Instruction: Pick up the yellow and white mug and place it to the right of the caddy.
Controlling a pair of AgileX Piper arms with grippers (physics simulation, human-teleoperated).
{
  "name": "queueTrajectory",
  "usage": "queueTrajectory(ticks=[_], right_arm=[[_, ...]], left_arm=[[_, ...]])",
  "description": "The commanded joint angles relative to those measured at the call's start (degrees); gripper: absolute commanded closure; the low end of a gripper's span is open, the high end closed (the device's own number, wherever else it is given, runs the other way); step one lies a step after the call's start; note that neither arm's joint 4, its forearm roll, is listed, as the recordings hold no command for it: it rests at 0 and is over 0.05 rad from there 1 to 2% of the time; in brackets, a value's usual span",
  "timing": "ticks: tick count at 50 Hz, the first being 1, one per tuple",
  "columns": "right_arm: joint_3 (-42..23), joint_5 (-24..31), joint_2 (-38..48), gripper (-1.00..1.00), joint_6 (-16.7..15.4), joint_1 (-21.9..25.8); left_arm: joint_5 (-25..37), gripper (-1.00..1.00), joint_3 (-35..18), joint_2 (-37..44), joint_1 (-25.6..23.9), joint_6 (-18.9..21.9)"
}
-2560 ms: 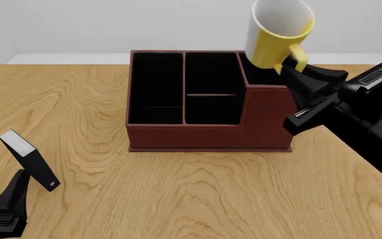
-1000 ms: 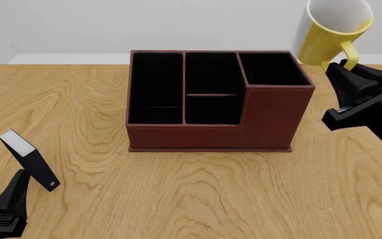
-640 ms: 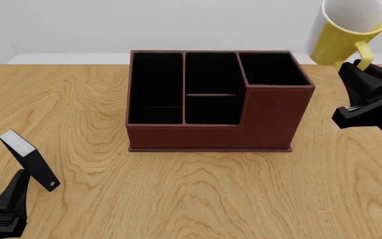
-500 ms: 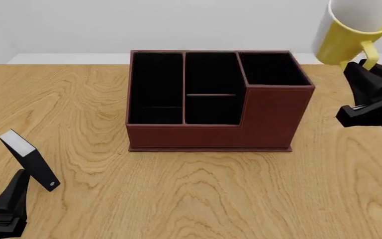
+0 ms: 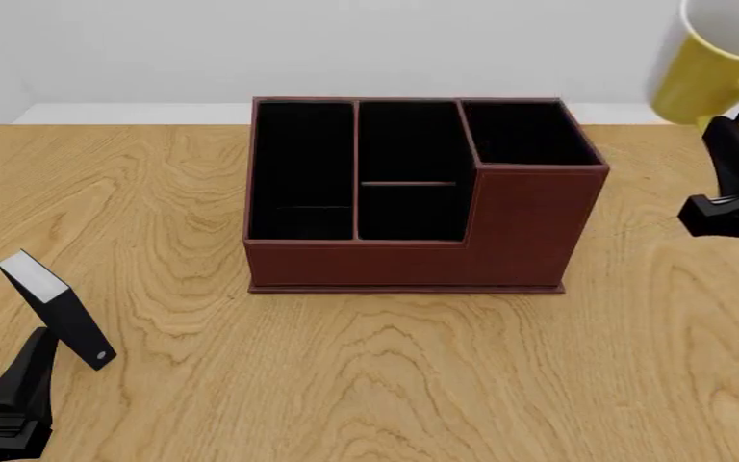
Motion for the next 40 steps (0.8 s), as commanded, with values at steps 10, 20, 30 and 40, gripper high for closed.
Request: queueTrajectory(ticks=[10,20,30,40], right_arm=[[0.6,-1.3,0.9,1.0,1.2,-4.2],[2.4,-4.1,3.4,1.0,1.9,-7.0],[4.1,-7.4,6.0,1.0,2.3,-8.6],[5.3,-10.6,8.9,1.0,2.7,-9.5]], left_arm=[[0.0,-1.0,0.0,0.0,0.0,0.0],[0.0,-1.0,0.0,0.0,0.0,0.0],[0.0,-1.0,0.0,0.0,0.0,0.0],[0.0,-1.0,0.0,0.0,0.0,0.0]])
